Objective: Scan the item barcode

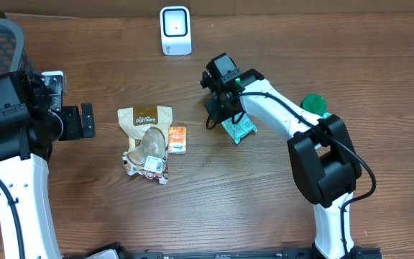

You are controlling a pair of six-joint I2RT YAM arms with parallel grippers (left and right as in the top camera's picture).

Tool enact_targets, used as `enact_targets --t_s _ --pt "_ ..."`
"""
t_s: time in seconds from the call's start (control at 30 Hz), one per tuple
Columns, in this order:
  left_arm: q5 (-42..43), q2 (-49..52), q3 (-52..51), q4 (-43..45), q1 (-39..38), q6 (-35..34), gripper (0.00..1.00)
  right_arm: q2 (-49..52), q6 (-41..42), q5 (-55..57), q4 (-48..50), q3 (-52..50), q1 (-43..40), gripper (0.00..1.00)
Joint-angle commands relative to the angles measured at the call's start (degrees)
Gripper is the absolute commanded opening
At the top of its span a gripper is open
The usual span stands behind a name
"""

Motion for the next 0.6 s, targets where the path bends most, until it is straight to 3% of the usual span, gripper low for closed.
enact_targets --t_s 0.0,0.3,0.57 --pt "-0.2 -0.1 0.6 0.0 0.0 -0.9 0.99 0.4 11.7 9.2 0.2 0.2 -3.3 0.04" --pt "-0.2 -0.1 0.6 0.0 0.0 -0.9 0.99 0.8 13.6 12.2 0.7 0.2 -9.1 0.04" --pt "-0.2 -0.1 0.6 0.0 0.0 -0.9 1.00 5.0 7.3 9.2 2.8 0.2 -9.5 0.04"
